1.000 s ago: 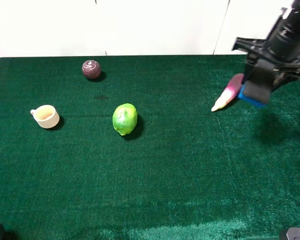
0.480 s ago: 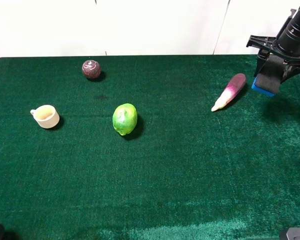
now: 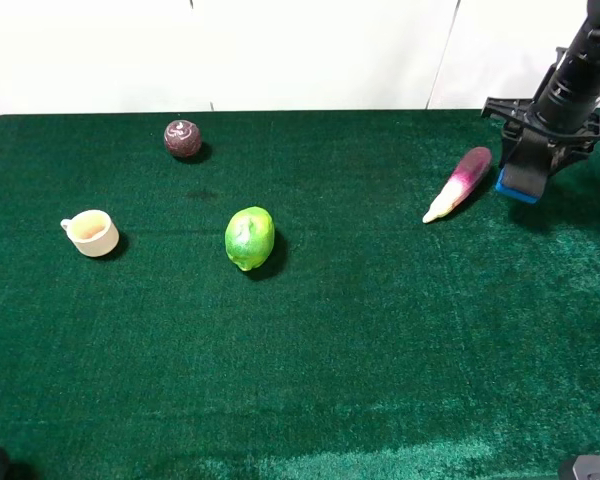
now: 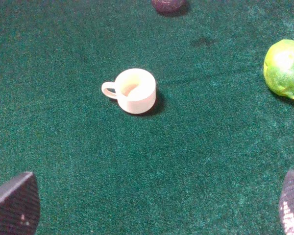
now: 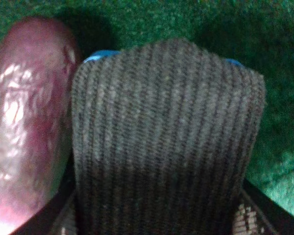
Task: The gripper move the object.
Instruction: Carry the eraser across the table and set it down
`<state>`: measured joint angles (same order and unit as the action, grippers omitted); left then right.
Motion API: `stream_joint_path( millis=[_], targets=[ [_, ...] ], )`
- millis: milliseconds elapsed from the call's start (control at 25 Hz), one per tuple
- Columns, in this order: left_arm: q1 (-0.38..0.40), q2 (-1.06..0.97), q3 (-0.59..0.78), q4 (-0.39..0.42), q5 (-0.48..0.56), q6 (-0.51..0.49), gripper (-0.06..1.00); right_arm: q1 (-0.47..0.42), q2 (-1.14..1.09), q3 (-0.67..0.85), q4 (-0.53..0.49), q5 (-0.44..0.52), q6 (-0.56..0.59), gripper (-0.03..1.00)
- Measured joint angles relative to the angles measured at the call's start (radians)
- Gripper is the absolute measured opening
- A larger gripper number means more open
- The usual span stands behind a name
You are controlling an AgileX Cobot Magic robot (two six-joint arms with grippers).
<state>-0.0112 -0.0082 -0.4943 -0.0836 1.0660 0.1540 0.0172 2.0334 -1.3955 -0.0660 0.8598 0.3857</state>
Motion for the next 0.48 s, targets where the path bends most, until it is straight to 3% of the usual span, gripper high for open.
stream_joint_path(
  millis=[480],
  targets=[
    [0.000, 0.000, 0.000, 0.000, 0.000, 0.000, 0.99, -0.029, 0.059, -0.001, -0.025, -0.049, 0.012, 0.41]
  ],
)
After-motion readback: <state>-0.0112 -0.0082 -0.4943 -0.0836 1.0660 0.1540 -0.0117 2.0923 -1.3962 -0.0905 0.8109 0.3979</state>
